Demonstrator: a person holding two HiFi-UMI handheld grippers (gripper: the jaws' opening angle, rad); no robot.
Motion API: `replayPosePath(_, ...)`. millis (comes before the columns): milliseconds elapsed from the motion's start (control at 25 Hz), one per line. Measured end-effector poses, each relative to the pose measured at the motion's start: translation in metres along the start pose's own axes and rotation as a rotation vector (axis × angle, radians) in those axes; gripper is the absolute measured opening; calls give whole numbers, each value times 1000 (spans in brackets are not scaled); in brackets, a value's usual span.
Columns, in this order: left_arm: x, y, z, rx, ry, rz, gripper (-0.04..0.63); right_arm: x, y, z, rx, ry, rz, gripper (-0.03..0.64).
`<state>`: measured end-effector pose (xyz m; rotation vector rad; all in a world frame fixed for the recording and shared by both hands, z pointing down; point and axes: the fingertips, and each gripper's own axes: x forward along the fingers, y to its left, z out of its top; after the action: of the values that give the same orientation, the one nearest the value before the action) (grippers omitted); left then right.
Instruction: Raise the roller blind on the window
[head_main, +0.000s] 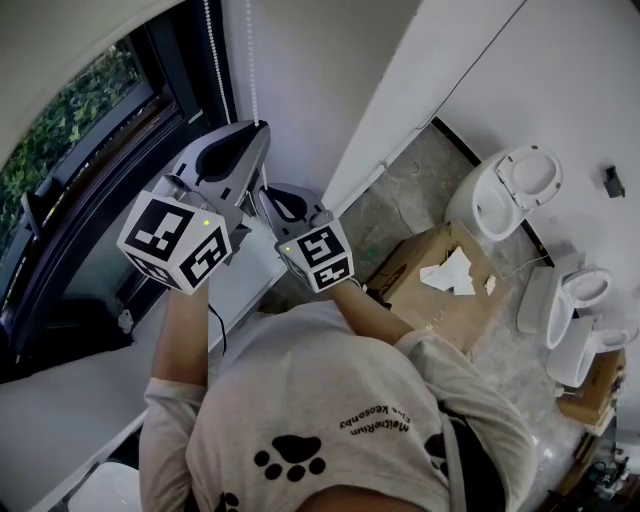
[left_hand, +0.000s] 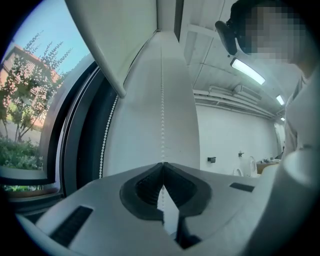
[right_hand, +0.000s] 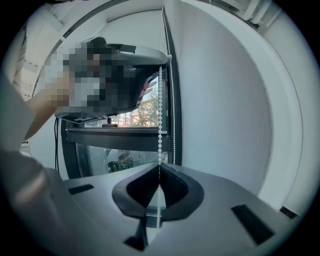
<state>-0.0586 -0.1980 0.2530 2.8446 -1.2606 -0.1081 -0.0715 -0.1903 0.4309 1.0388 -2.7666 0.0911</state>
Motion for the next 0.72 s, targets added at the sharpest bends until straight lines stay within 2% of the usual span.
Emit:
replayPosePath(200,0,1,-30,-1,34,41,9,-1,-3,-30,14,34,-4,9)
replayPosePath(440,-1,0,-73,-71,66,44,9,-1,0,-71,-7,90,-9,9)
replayPosePath(720,-4,1,-107,-112,101,52,9,2,5,-104,0,141,8,9)
